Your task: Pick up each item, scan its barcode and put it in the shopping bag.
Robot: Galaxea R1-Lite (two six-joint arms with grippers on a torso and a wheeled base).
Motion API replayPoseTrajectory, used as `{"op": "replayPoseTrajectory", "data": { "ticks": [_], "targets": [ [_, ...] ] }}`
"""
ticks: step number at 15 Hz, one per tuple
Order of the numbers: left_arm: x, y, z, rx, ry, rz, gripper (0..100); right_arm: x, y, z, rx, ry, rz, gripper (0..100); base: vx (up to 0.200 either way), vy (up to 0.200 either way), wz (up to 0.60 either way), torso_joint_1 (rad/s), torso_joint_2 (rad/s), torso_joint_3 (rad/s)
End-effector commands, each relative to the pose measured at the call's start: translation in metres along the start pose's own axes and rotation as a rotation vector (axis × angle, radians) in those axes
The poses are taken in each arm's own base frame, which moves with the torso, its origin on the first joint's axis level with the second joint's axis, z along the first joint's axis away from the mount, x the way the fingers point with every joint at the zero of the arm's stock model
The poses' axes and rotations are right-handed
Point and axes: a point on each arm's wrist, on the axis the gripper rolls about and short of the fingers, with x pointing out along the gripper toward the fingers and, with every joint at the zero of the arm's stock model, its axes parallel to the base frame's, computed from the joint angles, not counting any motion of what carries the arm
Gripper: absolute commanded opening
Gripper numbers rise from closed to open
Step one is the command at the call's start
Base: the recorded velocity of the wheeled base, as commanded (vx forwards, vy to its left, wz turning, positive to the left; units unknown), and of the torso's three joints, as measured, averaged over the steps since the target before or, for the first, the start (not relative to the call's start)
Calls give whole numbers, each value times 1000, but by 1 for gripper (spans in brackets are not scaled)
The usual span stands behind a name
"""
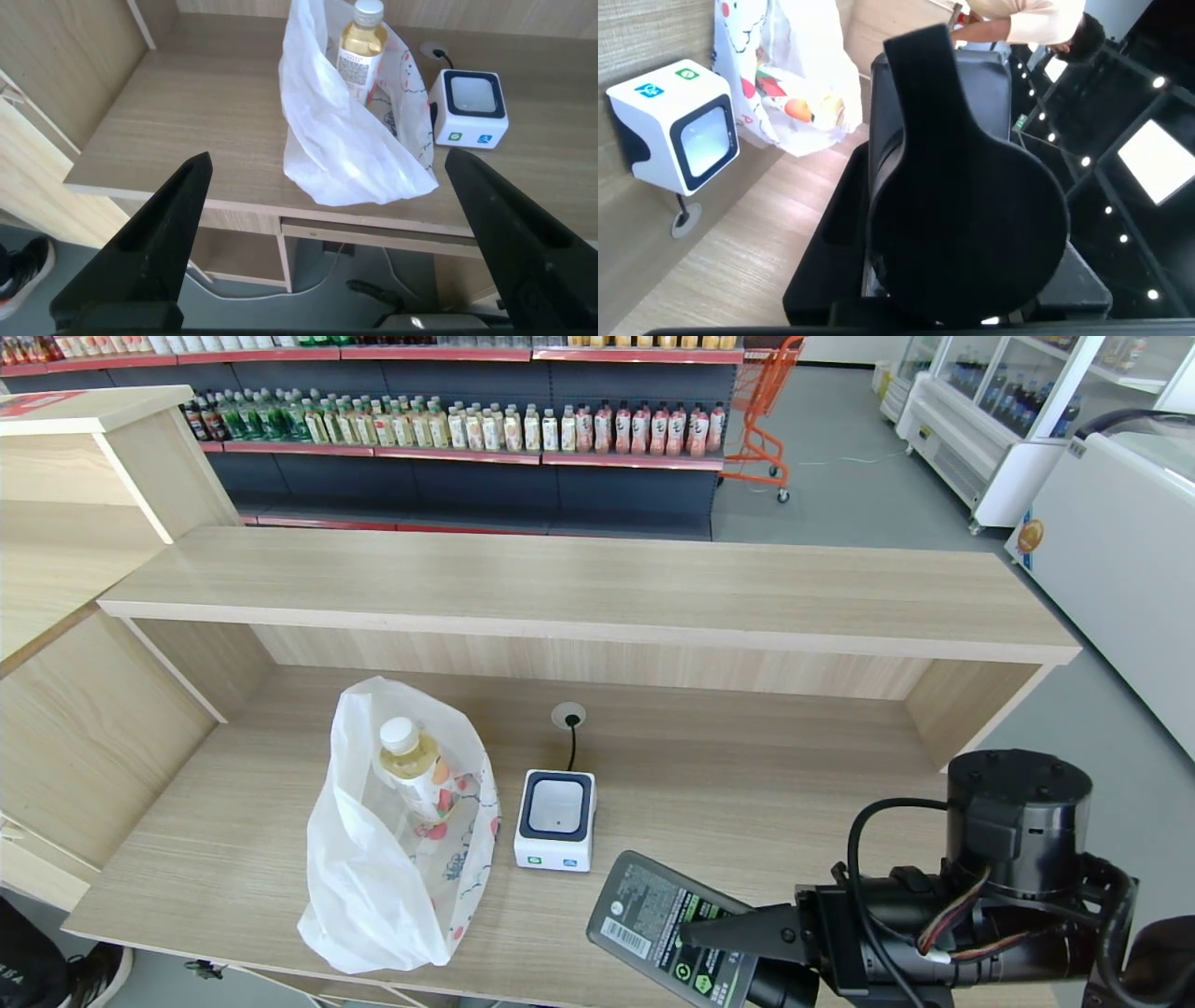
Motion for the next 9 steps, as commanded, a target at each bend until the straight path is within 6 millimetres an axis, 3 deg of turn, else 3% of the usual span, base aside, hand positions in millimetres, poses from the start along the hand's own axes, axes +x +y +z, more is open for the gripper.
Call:
{"op": "replayPoseTrajectory", "data": {
  "ticks": [1,6,9],
  "targets": [
    [0,0,0,-2,2,1,100,-1,0,0,-2,3,1,0,0,0,0,0,0,0],
    [0,0,0,-2,2,1,100,-3,-1,3,75,-9,7,0,0,0,0,0,0,0],
    [0,0,0,-2,2,1,100,-9,-6,5,492,-11,25,0,0,0,0,0,0,0]
  ]
}}
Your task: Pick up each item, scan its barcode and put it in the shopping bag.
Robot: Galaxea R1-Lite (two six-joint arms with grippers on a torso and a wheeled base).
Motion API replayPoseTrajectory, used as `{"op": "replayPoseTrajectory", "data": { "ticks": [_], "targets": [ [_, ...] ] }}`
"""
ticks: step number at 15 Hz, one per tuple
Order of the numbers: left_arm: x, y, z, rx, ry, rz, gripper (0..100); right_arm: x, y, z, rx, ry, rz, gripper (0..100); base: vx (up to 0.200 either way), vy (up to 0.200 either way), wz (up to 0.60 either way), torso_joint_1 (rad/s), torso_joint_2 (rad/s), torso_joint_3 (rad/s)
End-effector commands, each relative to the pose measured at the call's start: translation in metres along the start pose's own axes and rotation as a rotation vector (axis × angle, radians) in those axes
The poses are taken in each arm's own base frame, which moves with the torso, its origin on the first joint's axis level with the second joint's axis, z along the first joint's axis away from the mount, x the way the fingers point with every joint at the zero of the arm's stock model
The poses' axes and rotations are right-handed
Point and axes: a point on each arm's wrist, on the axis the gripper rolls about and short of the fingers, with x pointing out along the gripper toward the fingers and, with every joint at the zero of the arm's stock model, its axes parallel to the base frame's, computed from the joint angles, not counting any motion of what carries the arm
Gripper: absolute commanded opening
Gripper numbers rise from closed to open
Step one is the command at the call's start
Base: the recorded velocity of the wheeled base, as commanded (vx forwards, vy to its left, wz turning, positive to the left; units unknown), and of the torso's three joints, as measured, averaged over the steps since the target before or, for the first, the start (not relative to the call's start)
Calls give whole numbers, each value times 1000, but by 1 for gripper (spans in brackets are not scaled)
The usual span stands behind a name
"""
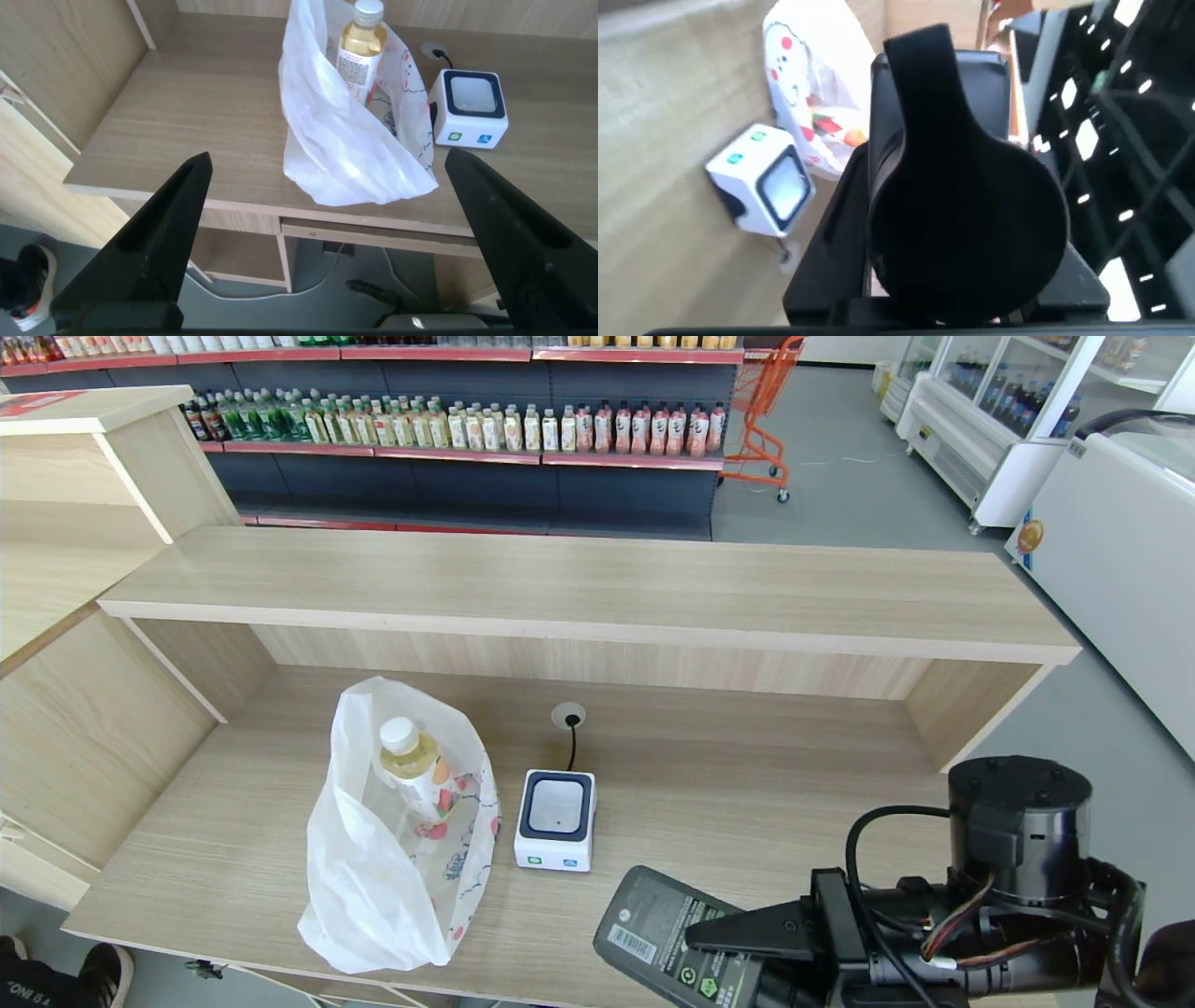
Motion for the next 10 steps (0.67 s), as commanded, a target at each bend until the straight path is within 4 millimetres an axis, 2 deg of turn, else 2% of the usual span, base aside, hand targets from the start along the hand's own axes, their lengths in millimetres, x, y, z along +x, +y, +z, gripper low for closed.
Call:
{"op": "replayPoseTrajectory", "data": {
  "ticks": [1,3,4,7,10],
  "targets": [
    [0,0,0,-1,2,2,100,-13,-8,-2,224,61,-10,0,0,0,0,0,0,0],
    [0,0,0,-1,2,2,100,-53,-16,-16,411,346,-26,0,0,0,0,0,0,0],
    [0,0,0,0,2,2,100,-62,-14,-17,577,399,-37,0,0,0,0,0,0,0],
    [0,0,0,0,2,2,100,-68,-11,-21,1123,431,-138,0,0,0,0,0,0,0],
    [0,0,0,0,2,0,100,-70,-14,-28,1518,419,-280,0,0,0,0,0,0,0]
  ]
}}
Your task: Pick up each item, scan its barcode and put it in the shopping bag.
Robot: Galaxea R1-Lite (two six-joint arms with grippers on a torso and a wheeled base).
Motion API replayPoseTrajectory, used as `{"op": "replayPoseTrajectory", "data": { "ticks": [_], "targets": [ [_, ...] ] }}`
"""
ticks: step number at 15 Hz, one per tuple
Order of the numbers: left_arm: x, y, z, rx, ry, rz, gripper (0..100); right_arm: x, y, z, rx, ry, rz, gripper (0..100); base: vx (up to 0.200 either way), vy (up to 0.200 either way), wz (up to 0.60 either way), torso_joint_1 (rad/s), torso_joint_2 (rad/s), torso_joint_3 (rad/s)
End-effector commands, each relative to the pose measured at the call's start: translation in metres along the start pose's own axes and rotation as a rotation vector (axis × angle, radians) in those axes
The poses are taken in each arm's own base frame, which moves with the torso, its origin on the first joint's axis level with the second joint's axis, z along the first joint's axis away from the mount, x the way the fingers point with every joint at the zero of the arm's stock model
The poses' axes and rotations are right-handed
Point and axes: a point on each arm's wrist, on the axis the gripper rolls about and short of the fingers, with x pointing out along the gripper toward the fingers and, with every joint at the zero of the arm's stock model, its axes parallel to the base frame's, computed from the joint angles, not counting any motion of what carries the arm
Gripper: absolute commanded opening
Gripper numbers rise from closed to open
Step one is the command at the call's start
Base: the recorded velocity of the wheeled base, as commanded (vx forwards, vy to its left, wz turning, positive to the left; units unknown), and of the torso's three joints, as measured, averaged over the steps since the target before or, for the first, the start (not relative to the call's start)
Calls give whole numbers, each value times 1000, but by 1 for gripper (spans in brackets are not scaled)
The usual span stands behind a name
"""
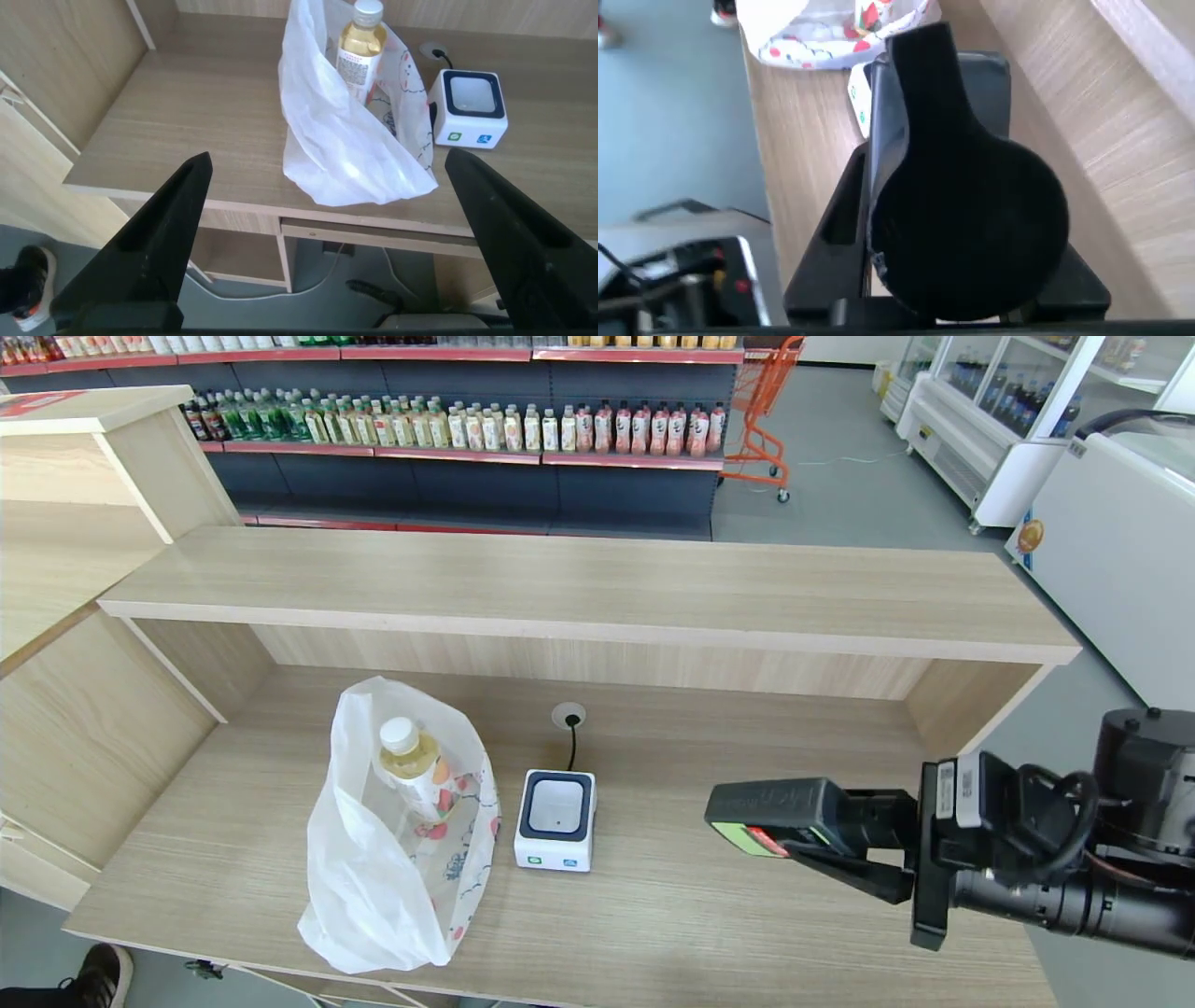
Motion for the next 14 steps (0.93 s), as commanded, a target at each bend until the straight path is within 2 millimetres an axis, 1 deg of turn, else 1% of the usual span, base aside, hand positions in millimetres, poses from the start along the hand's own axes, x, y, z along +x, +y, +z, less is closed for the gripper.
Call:
{"op": "replayPoseTrajectory", "data": {
  "ticks": [1,3,5,7,8,9,11,14],
  "targets": [
    [0,0,0,0,2,2,100,-2,-13,-1,247,-19,-81,0,0,0,0,0,0,0],
    [0,0,0,0,2,2,100,4,-22,-7,474,-35,-199,0,0,0,0,0,0,0],
    [0,0,0,-2,2,2,100,13,-29,-14,657,-66,-296,0,0,0,0,0,0,0],
    [0,0,0,0,2,2,100,14,-24,-21,818,-53,-308,0,0,0,0,0,0,0],
    [0,0,0,0,2,0,100,14,-21,-24,872,-42,-304,0,0,0,0,0,0,0],
    [0,0,0,0,2,2,100,15,-19,-25,892,-41,-299,0,0,0,0,0,0,0],
    [0,0,0,0,2,0,100,15,-11,-24,992,-41,-274,0,0,0,0,0,0,0],
    [0,0,0,0,2,2,100,14,-6,-28,1060,-24,-270,0,0,0,0,0,0,0]
  ]
}}
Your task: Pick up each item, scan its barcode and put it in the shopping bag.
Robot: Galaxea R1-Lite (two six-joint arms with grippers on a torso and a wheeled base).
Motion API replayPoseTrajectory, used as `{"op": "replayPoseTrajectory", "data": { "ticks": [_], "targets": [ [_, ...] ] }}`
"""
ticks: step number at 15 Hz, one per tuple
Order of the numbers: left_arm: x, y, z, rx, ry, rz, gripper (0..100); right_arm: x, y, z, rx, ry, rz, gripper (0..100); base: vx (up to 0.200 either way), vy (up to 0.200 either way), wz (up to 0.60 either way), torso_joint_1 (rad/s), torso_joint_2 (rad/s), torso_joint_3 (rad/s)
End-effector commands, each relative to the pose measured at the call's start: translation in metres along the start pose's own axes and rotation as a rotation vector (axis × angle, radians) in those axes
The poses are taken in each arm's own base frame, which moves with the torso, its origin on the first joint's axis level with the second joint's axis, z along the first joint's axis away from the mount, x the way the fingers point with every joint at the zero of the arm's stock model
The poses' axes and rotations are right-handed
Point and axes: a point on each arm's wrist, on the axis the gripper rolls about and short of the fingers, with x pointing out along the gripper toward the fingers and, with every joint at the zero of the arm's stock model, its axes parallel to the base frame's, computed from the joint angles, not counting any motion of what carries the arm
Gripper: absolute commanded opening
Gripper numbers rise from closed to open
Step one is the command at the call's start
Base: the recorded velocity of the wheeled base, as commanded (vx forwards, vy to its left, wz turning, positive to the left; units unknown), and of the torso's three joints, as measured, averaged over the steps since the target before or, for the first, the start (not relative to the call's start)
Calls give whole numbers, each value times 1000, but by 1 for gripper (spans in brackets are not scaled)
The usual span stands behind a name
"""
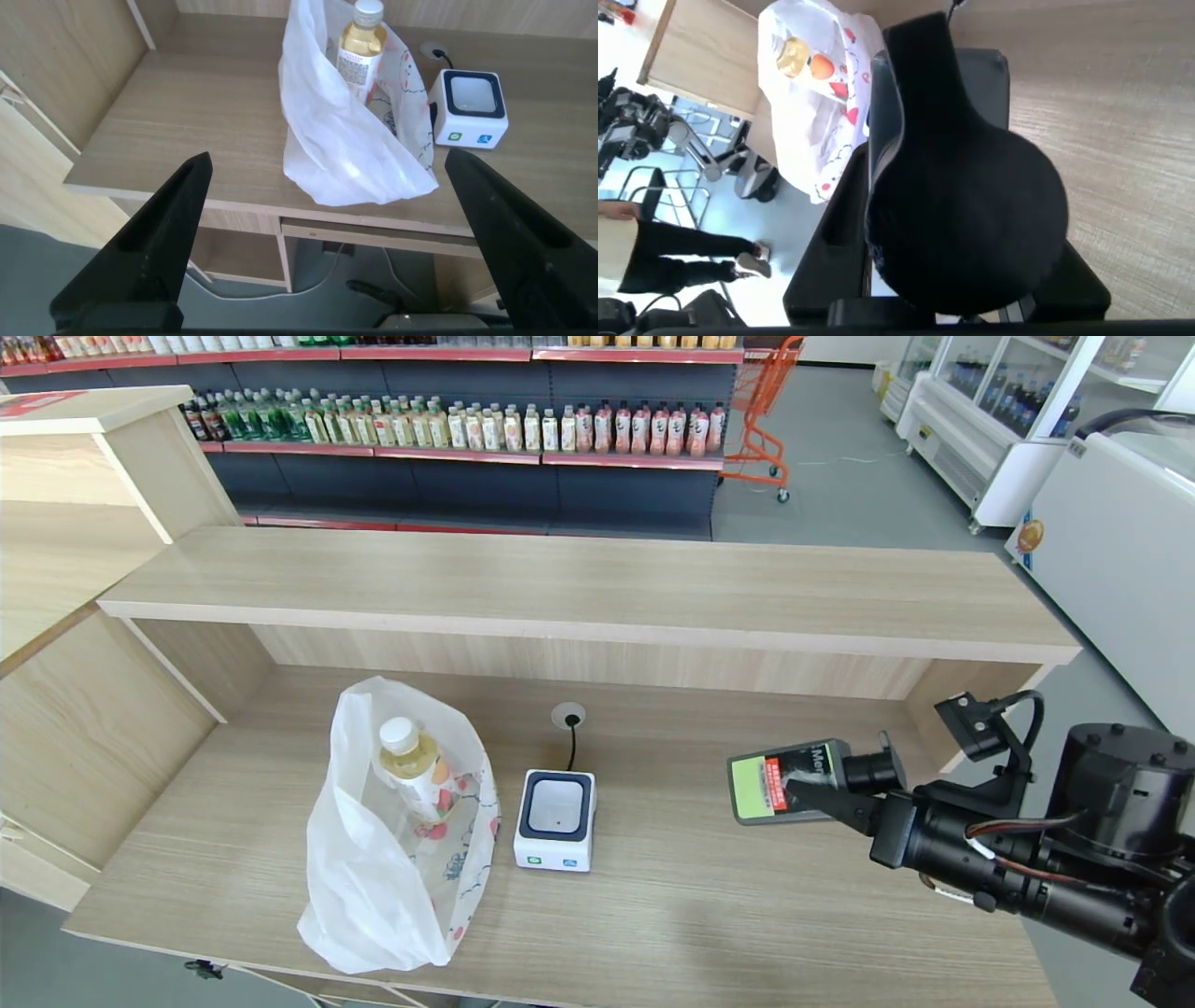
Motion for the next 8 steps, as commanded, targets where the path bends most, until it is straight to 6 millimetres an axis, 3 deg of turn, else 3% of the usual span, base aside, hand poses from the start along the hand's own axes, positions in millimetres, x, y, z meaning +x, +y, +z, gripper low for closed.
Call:
{"op": "replayPoseTrajectory", "data": {
  "ticks": [1,2,8],
  "targets": [
    [0,0,0,-2,2,0,100,-1,-1,-4,29,20,-7,0,0,0,0,0,0,0],
    [0,0,0,0,2,0,100,-1,-1,-4,34,23,-8,0,0,0,0,0,0,0],
    [0,0,0,-5,2,2,100,7,-4,-9,74,56,-18,0,0,200,0,6,2,1]
  ]
}}
